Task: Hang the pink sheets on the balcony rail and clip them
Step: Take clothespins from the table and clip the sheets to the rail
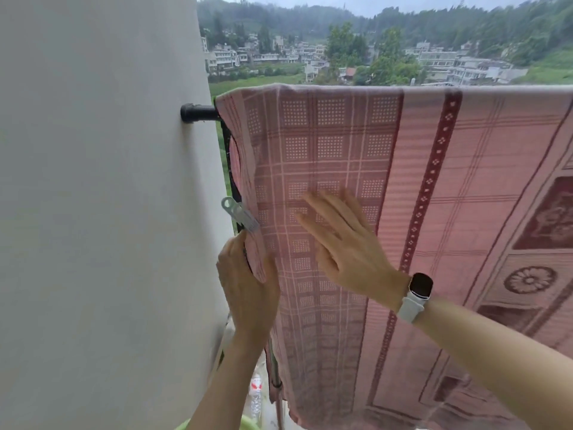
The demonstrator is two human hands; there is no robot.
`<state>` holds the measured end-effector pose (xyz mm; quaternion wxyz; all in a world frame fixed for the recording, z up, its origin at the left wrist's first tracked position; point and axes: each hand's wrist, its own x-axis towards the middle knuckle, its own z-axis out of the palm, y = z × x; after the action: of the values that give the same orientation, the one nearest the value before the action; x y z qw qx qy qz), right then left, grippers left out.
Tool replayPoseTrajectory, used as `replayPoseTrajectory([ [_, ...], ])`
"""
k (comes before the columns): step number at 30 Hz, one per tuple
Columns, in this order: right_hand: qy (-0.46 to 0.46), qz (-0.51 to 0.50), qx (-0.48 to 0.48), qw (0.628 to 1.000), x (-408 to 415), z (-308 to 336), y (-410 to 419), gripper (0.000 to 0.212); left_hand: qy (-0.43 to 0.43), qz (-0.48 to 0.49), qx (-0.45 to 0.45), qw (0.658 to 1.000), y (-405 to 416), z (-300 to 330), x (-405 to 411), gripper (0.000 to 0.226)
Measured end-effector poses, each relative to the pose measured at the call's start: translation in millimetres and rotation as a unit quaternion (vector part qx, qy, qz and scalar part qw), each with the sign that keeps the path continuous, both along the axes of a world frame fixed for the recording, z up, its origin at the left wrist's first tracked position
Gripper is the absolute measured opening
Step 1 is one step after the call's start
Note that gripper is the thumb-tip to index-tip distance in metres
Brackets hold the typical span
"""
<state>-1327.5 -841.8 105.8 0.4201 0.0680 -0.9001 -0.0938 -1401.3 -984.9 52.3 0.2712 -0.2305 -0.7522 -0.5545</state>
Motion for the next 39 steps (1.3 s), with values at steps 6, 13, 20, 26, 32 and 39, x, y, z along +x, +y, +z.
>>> replayPoseTrajectory([
  [6, 0.0, -0.115, -0.103, 0.988, 107.3, -53.6, 80.2, 0.037, 0.101, -0.036, -0.159, 0.981, 69.3, -24.2, 84.5, 0.049],
  [13, 0.013, -0.287, -0.191, 0.939, 316.3, -93.3, 225.0, 0.031, 0.163, -0.207, -0.283, 0.922, 253.2, -36.3, 239.8, 0.043],
  [20, 0.01, -0.469, -0.247, 0.848, 534.9, -104.6, 343.7, 0.035, 0.217, -0.365, -0.318, 0.847, 441.3, -37.9, 429.4, 0.047],
  [26, 0.076, -0.591, -0.25, 0.763, 693.2, -111.5, 429.0, 0.034, 0.263, -0.497, -0.271, 0.781, 585.1, -31.3, 581.1, 0.043],
  [32, 0.136, -0.657, -0.235, 0.703, 822.1, -116.7, 541.9, 0.034, 0.284, -0.578, -0.218, 0.733, 735.7, -42.7, 712.9, 0.039],
  [39, 0.15, -0.726, -0.233, 0.629, 963.5, -79.4, 684.2, 0.037, 0.302, -0.65, -0.206, 0.666, 915.5, -9.1, 874.8, 0.036],
])
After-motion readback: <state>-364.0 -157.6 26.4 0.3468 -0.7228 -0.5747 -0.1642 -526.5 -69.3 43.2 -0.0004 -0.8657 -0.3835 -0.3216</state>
